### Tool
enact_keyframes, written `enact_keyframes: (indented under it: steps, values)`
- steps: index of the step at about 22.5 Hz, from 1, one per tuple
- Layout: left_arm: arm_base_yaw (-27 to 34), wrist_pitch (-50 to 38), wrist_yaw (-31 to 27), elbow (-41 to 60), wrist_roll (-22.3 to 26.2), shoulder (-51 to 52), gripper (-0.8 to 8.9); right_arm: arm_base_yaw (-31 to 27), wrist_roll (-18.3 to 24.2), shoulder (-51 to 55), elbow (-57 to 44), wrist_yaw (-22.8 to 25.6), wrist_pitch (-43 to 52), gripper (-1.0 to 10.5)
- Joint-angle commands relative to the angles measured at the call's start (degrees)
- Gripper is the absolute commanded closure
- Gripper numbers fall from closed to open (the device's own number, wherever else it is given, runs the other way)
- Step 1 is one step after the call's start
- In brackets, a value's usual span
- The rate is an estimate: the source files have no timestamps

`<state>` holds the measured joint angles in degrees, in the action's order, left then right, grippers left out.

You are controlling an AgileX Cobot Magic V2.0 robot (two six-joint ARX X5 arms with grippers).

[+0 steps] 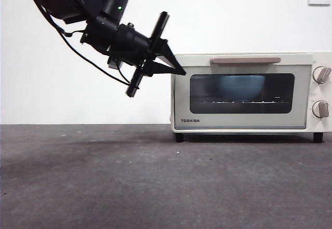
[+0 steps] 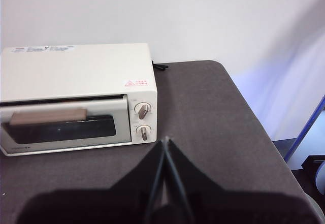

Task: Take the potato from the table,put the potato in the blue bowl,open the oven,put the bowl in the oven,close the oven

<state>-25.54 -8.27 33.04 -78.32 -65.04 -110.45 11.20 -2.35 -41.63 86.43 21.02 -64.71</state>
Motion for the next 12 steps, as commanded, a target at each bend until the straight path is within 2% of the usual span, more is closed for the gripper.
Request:
enact_keyframes:
  steps: [1, 8, 10, 12]
  values:
    - [0.6, -0.3, 1.3, -0.1, 0.7, -0.2, 8.2, 0.0, -0.4, 0.3, -0.4, 0.0, 0.4, 9.6]
    - [1.0, -0.3, 8.2, -0.1, 4.5, 1.3, 8.2, 0.0, -1.0, 0.3, -0.4, 0.0, -1.0, 9.6]
    - [1.0, -0.3, 11.1, -0.1, 7.1, 2.7, 8.2, 0.0, -3.6, 0.3, -0.4, -0.3, -1.8, 9.6]
    - [1.0, -0.2, 14.0, -0.1, 10.6, 4.5, 8.2, 0.0, -5.2, 1.1, -0.4, -3.2, -1.8, 9.6]
